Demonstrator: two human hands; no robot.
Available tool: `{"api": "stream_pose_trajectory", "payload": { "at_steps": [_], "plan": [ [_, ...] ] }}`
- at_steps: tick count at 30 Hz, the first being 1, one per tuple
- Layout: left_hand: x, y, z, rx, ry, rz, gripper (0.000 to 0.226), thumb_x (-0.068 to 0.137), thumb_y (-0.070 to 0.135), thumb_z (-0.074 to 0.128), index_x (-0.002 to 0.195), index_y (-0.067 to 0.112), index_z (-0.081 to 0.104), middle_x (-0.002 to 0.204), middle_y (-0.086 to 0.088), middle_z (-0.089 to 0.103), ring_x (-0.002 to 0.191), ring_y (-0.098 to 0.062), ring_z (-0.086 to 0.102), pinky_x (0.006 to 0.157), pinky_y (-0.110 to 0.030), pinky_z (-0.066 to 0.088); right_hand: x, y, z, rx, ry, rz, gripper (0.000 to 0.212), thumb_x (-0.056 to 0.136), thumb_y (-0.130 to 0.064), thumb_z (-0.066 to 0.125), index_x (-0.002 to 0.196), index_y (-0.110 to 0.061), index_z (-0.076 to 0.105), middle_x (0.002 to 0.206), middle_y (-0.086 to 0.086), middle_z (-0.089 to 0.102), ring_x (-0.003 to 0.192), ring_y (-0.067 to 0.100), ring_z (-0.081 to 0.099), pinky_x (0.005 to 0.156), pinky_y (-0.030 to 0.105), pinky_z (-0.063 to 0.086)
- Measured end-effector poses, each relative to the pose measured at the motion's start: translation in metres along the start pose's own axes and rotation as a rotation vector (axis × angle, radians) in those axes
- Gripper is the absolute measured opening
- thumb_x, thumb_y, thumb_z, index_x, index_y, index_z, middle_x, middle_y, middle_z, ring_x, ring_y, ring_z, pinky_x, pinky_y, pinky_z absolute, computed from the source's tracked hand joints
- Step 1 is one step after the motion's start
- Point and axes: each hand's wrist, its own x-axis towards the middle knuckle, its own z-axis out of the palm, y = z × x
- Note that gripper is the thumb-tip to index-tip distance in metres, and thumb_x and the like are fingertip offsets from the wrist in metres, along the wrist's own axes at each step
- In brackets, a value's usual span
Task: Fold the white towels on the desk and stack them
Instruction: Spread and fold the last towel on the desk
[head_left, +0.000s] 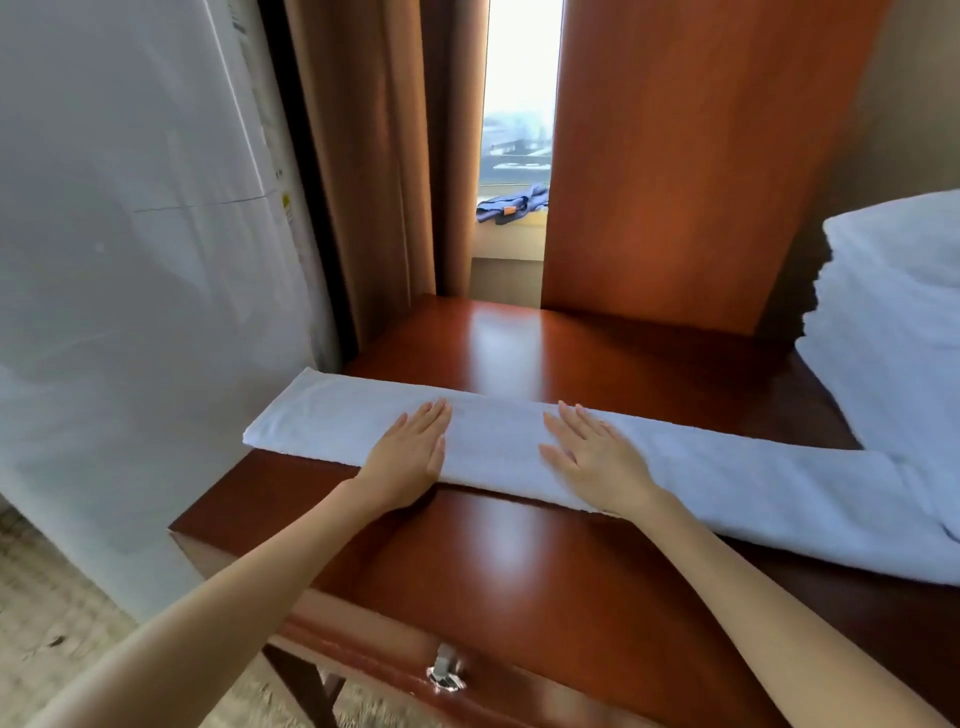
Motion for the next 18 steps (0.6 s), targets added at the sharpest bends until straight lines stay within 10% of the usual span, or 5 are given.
{"api": "stream_pose_trajectory", "payload": {
  "at_steps": [7,13,18],
  "plan": [
    [0.010,0.039,-0.010,0.086,-0.028,-0.136,0.051,0.103,0.015,0.022,0.152,0.004,0.015,0.161,-0.010,0.012,0.148,-0.021,0.011,0.119,-0.042,0.012,-0.068,0.093,-0.029,-0.106,-0.014,0.264,0.060,0.104,-0.046,0.018,0.156,-0.020,0.004,0.163,0.004,-0.002,0.150,0.019,-0.003,0.120,0.035,0.004],
    [0.022,0.176,0.006,0.004,0.036,0.302,0.051,0.105,0.021,0.023,0.154,0.012,0.013,0.162,-0.002,0.008,0.149,-0.014,0.006,0.119,-0.039,0.002,-0.083,0.069,-0.025,-0.038,0.087,0.151,0.052,0.105,-0.040,0.022,0.155,-0.023,0.015,0.163,0.000,0.008,0.150,0.016,0.003,0.119,0.040,0.002],
    [0.020,0.206,0.032,-0.022,0.017,0.314,0.052,0.106,0.026,0.017,0.155,0.017,0.006,0.162,0.002,0.002,0.149,-0.012,0.000,0.120,-0.034,-0.001,-0.127,0.142,-0.027,0.020,0.115,0.343,0.061,0.102,-0.051,0.022,0.155,-0.022,0.014,0.163,-0.003,0.004,0.150,0.014,0.001,0.120,0.034,0.005]
  ]
}}
